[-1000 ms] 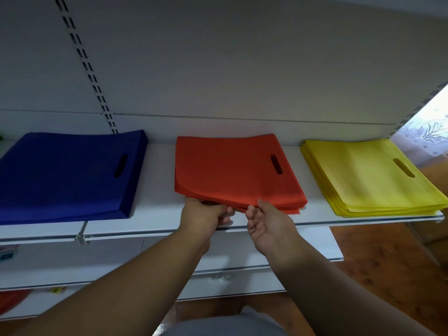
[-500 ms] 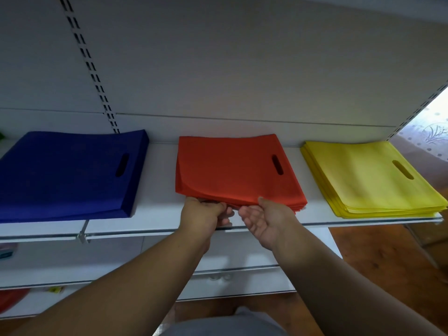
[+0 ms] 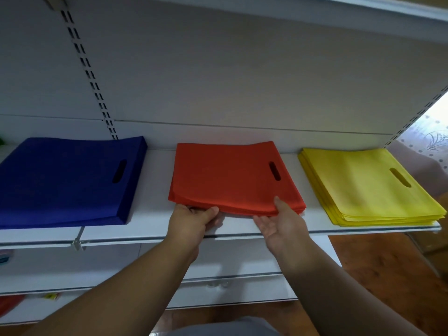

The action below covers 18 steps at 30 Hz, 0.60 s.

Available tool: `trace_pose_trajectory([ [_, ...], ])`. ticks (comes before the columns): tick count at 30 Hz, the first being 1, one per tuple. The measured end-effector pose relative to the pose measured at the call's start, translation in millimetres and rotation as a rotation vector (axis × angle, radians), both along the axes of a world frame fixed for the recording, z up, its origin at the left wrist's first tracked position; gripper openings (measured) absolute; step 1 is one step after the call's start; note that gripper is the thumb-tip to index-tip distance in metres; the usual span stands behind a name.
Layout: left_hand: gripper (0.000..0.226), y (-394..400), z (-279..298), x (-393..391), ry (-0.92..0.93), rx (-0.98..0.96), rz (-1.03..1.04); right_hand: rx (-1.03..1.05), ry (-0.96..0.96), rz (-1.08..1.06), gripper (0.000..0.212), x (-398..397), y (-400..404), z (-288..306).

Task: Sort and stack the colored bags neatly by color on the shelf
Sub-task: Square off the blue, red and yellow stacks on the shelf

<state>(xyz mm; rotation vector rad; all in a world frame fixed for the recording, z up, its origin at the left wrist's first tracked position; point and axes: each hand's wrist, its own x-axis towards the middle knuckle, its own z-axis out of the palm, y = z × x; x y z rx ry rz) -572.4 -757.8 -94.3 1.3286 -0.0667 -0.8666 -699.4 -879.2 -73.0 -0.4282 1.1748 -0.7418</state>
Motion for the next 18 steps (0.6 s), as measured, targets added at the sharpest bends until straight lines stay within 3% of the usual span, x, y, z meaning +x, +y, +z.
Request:
trace_pose_trajectory([
  [3, 0.043, 7, 2, 5, -0.133, 0.111, 0.036, -0.345, 0.238, 0.114, 0.040, -24, -23, -8],
  [7, 0.100, 28, 6, 27, -0.540, 0.420, -0.046, -0.702, 0.544, 0.640, 0.049, -58, -47, -12],
  [12, 0.063, 37, 9, 46, -0.843, 0.513, -0.333, -0.974, 0.848, 0.953, 0.056, -64, -66, -2],
  [18, 0.067, 41, 9, 67, -0.952, 0.639, -0.436, -1.183, 1.073, 1.012, 0.054, -66, -74, -5],
])
